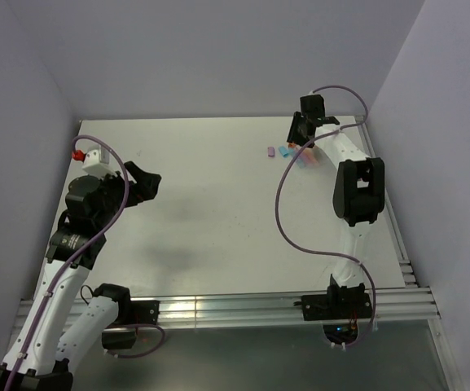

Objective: Insert the pens into the pen caps

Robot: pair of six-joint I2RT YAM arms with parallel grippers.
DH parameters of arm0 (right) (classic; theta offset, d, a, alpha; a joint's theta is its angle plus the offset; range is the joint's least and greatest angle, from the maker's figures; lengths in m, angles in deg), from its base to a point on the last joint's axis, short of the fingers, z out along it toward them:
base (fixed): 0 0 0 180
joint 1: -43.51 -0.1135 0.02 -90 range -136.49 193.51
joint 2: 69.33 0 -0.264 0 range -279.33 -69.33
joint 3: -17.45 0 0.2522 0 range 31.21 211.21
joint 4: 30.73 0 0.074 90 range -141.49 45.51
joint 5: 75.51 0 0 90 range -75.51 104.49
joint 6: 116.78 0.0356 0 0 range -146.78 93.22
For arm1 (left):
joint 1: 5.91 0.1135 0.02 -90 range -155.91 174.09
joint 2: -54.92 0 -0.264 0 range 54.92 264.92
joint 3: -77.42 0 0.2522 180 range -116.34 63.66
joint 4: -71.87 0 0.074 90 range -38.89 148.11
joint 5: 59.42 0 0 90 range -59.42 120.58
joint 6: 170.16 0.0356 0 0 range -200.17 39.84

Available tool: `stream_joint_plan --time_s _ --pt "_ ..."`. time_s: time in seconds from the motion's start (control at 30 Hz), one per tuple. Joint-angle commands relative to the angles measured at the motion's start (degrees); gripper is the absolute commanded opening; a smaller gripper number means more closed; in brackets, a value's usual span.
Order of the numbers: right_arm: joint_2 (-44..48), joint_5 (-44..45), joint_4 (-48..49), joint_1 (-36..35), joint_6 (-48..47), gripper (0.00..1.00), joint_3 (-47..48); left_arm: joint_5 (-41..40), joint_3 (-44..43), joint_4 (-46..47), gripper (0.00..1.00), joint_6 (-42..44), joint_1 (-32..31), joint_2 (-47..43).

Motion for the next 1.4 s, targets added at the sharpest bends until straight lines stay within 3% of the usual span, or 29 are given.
stream_joint_plan --time_s 0.0,0.8,1.37 --pt "-1.43 0.49 -3.73 0.79 -2.13 0.5 6.07 2.7 -1.15 2.66 0.99 -0.95 0.73 0.16" --pt "-9.17 -0.21 -9.71 1.23 -3.18 0.46 13.1 2.8 -1.23 2.58 1.0 -0.95 1.09 0.78" --pt "-12.33 -0.65 -11.73 1.32 -4.24 0.48 16.71 3.5 -1.06 2.75 0.99 -1.12 1.44 1.13"
